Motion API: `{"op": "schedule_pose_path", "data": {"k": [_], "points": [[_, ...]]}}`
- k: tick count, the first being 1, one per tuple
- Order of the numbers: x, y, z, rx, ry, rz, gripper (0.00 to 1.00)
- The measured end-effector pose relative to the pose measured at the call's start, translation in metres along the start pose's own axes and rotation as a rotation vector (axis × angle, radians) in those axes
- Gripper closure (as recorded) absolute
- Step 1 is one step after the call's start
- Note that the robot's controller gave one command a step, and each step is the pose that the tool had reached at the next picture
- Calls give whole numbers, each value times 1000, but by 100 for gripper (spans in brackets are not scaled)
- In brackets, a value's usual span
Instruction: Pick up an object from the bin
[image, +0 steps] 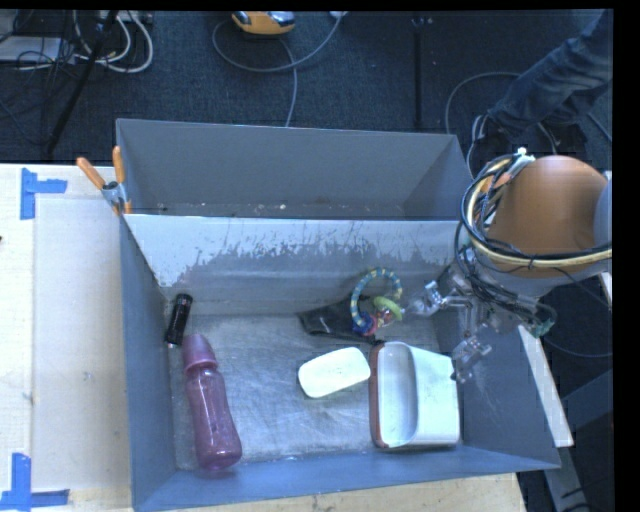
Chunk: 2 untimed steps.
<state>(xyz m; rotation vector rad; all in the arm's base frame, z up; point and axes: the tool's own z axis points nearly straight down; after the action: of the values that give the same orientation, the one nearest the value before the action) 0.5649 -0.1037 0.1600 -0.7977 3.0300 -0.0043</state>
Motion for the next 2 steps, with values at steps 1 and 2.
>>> {"op": "schedule_pose_path", "data": {"k": [1, 2], "points": [[-1, -4, 34, -11, 11, -196, 0], [-42, 4, 87, 2, -4, -571, 100]]}}
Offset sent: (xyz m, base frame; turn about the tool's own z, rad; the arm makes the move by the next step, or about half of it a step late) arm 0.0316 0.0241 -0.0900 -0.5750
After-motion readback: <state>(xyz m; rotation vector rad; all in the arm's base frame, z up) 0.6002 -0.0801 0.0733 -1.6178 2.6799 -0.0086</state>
